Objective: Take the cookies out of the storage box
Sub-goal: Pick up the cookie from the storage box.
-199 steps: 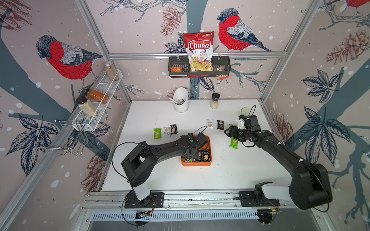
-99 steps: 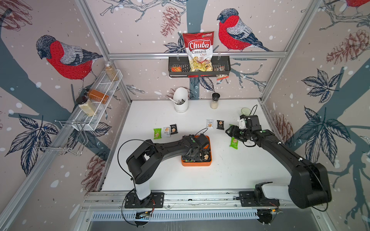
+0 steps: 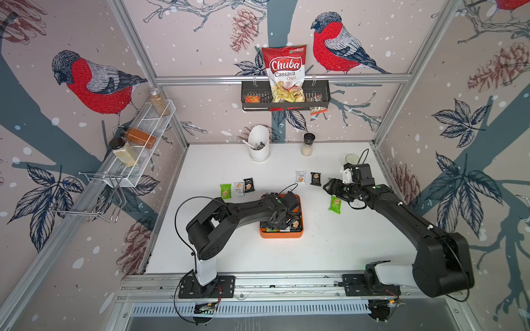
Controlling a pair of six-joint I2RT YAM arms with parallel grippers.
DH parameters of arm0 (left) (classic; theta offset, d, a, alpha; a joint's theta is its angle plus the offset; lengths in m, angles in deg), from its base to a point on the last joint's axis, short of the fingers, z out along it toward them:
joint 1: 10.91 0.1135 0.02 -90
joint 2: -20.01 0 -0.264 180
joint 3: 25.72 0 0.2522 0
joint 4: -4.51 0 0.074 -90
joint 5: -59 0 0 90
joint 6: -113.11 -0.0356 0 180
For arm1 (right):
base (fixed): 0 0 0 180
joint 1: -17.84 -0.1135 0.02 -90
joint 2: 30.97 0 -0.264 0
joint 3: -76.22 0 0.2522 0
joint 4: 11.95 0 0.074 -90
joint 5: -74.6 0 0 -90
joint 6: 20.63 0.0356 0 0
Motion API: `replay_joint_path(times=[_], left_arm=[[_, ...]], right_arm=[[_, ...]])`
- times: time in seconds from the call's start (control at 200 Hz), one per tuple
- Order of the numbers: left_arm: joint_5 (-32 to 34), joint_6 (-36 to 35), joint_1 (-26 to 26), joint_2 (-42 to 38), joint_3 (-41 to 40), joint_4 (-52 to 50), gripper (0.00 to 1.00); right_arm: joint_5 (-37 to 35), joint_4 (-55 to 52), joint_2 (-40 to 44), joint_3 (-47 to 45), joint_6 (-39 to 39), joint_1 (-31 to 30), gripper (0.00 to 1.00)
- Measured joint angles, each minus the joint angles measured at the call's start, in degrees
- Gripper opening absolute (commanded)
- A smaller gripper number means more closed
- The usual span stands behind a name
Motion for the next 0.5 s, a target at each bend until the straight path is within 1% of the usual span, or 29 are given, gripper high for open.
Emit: replay_joint_path(times=[0.13,0.205,0.245,0.325,0.375,0.5], left_arm=[[0.00,-0.70,0.15,0.11,0.31,-0.20,0.65],[-0.20,-1.01,0.33,0.11,0.26,-0.11,0.63],[-0.46,-1.03,0.44,0.11,0.13,0.15,0.60],[-1.07,-1.16,0.59,0.04,-0.22,1.01,0.48],[-1.20,-1.29,0.70,-0.09,-0.44,2.03,0.43],[-1.01,-1.42,1.14,-0.70,-0.74,2.12,0.39]], right_arm=[[0.00,-0.02,-0.11,0.07,0.00,0.00,0.66],[0.00,-0.02,-0.22,0.15,0.00,0.00,0.66],[0.00,-0.04,-0.35,0.24,-0.02,0.00,0.66],[0.00,-0.15,-0.55,0.31,-0.11,0.00,0.66],[-0.02,-0.50,-0.59,0.48,-0.13,0.02,0.66],[-0.02,-0.98,-0.68,0.68,-0.15,0.22,0.66]])
